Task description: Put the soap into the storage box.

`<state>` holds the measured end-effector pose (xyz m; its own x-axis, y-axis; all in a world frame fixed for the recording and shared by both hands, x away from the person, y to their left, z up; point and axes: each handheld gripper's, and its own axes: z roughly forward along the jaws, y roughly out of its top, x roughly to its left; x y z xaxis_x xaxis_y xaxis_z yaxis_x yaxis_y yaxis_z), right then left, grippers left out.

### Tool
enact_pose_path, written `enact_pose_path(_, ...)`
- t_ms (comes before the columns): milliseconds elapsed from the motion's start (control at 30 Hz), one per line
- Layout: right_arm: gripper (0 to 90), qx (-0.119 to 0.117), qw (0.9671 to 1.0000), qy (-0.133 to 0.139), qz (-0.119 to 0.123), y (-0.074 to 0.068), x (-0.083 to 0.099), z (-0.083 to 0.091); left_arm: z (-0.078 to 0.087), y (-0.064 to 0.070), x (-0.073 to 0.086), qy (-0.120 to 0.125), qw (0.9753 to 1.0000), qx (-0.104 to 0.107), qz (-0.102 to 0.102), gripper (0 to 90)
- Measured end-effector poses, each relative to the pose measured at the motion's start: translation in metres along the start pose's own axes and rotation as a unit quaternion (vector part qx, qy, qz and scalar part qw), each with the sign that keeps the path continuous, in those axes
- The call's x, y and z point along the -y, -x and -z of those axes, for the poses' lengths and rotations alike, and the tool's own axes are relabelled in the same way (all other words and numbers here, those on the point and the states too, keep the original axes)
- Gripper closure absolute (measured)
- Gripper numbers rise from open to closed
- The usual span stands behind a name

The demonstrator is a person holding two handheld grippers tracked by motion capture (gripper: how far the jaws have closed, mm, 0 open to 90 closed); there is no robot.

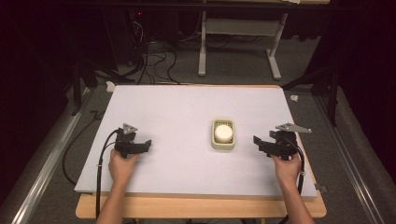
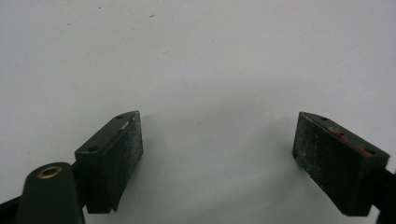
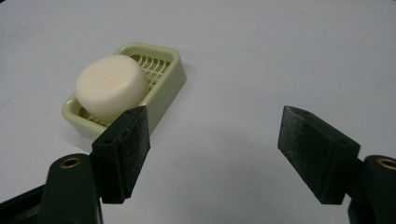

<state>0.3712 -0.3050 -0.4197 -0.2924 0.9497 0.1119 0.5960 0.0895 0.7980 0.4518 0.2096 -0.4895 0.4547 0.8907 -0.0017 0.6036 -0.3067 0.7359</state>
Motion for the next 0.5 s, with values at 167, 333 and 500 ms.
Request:
enact_pose_path(167,25.9,0.001,1.0000,-0.005,-0.004,0.002,0.006,-0.001,0.000,0.000,0.000,0.000,1.0000,0.000,0.000,16.6)
enact_pose_path(333,25.9,0.003,0.9999,-0.012,-0.009,0.004,0.011,-0.004,0.000,0.000,0.000,0.000,1.0000,0.000,0.000,16.6)
enact_pose_path(500,26.0,0.005,0.9998,-0.019,-0.011,0.005,0.014,-0.007,0.000,0.000,0.000,0.000,1.0000,0.000,0.000,16.5)
